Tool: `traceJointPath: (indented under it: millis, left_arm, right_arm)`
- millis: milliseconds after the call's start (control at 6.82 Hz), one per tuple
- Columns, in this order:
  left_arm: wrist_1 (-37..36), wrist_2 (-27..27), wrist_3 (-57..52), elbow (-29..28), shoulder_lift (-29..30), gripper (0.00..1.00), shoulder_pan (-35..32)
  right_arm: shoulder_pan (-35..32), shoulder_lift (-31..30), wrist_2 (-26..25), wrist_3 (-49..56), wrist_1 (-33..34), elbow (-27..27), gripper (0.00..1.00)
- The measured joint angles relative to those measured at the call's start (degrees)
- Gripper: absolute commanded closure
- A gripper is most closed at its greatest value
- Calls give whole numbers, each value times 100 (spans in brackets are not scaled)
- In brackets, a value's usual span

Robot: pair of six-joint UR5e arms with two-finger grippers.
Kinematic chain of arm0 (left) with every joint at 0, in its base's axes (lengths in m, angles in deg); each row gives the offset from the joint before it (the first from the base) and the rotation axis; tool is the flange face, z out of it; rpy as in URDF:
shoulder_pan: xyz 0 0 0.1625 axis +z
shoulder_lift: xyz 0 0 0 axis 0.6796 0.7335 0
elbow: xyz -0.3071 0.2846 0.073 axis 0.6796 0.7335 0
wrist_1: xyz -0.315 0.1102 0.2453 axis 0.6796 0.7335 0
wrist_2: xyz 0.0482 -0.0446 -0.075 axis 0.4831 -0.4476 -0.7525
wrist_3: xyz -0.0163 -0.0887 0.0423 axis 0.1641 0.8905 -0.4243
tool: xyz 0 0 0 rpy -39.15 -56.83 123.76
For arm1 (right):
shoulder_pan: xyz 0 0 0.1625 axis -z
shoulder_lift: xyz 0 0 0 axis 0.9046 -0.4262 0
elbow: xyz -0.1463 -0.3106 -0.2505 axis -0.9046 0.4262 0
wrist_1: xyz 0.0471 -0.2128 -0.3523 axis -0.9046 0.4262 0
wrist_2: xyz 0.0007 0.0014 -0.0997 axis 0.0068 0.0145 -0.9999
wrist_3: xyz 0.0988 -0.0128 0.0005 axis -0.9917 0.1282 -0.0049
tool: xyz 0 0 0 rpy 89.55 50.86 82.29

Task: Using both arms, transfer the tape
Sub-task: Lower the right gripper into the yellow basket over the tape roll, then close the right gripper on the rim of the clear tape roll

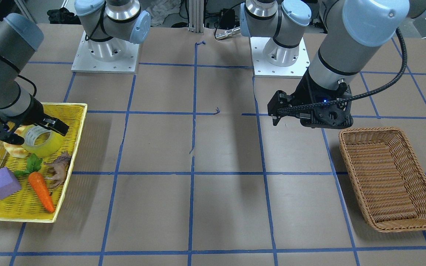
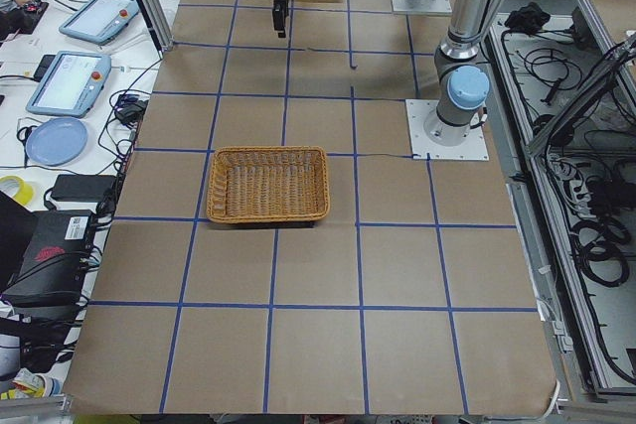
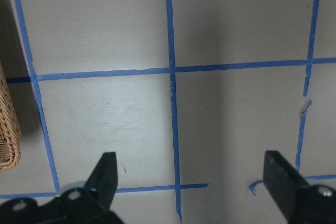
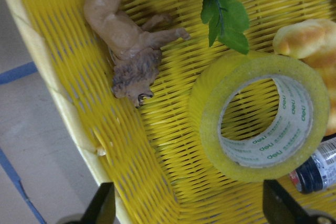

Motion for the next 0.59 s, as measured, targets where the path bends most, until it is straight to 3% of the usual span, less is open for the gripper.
traceJointPath:
  millis: [586]
  left_arm:
    - [-5, 8, 0, 7, -24, 0, 23]
  right_arm:
    - [346, 387, 23, 218, 241, -276, 15]
